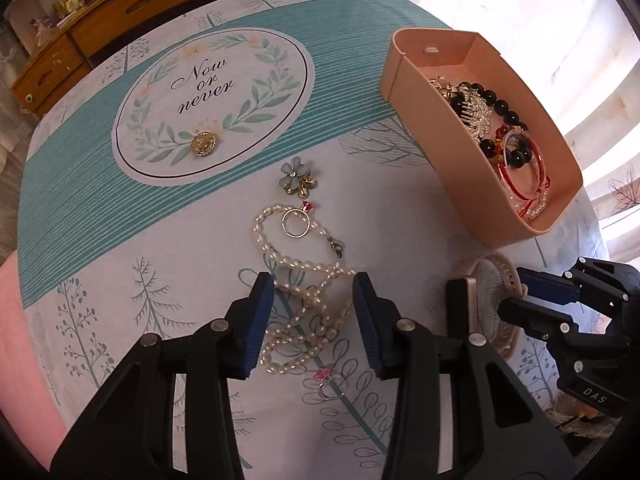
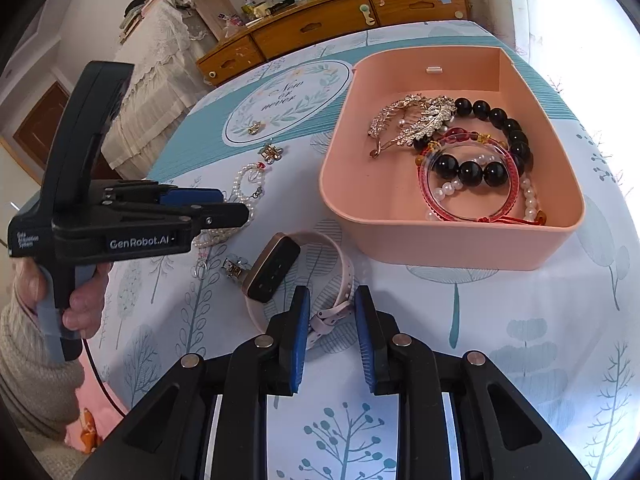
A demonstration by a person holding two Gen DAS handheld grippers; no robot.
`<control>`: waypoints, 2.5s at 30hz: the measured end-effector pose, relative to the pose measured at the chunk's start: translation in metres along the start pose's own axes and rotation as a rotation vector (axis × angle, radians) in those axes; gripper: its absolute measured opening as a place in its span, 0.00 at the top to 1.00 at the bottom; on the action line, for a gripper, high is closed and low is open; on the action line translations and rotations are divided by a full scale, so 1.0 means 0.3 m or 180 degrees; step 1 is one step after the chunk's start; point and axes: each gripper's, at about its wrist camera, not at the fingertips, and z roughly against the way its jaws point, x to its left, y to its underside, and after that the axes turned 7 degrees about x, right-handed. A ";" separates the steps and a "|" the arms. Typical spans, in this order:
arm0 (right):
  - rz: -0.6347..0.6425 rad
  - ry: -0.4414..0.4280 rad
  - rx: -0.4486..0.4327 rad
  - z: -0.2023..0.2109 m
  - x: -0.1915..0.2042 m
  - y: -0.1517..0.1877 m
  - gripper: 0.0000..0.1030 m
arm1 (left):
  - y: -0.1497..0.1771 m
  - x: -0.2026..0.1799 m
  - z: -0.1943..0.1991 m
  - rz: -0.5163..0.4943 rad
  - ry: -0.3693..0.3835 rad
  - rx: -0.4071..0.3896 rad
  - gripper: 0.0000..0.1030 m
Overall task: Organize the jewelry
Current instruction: 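Grasp the pearl necklace with the left gripper and lift it, then carry the pearl necklace into the box with the left gripper while the right grasps the watch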
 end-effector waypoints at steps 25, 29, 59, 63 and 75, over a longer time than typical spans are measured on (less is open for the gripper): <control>0.0034 -0.0322 -0.0030 0.003 -0.043 0.009 0.78 | -0.106 -0.010 0.015 0.0204 -0.0078 0.0256 0.98; 0.0065 -0.0277 -0.0029 0.005 -0.039 0.009 0.79 | -0.088 0.018 0.093 0.0413 0.0038 0.0074 0.98; 0.0222 -0.0321 -0.0285 0.331 0.020 -0.040 0.97 | -0.026 -0.123 0.847 0.0413 0.0106 -0.1393 0.98; 0.0072 -0.0281 -0.0102 0.293 -0.050 0.002 0.85 | -0.078 -0.180 0.927 0.0346 0.0139 -0.1544 0.98; -0.0075 -0.0658 0.0028 0.259 -0.095 0.113 0.66 | -0.279 -0.345 0.986 0.0231 0.0174 -0.1637 0.98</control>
